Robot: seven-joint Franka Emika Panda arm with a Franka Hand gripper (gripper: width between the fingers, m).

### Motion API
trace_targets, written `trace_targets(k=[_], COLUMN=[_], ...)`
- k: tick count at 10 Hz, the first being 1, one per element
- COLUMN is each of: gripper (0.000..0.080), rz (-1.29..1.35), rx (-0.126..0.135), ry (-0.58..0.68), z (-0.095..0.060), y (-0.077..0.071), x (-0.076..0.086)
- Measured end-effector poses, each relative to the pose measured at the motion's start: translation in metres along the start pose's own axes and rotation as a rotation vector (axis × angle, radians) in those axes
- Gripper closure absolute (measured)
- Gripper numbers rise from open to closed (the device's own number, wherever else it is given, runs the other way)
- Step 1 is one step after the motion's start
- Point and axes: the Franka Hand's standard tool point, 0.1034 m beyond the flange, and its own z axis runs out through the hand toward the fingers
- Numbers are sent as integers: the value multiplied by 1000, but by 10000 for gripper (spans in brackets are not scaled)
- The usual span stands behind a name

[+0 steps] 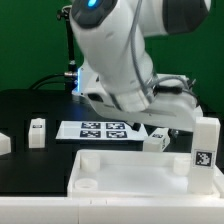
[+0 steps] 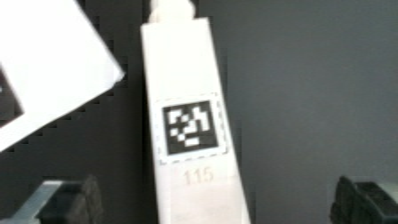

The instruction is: Assemble desk

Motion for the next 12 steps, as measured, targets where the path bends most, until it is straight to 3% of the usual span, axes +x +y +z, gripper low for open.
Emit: trace_targets(k=[1, 2, 5, 6, 8, 12], gripper=[150, 150, 150, 150, 150, 150], rz=[9, 10, 37, 40, 91, 102], rx=[-3, -19, -20, -13, 44, 42], ry=[-24, -100, -225, -222, -252, -257], z=[6, 12, 13, 14, 22, 28], y=[0, 3, 12, 11, 10, 12], x=[2, -6, 1, 2, 6, 7])
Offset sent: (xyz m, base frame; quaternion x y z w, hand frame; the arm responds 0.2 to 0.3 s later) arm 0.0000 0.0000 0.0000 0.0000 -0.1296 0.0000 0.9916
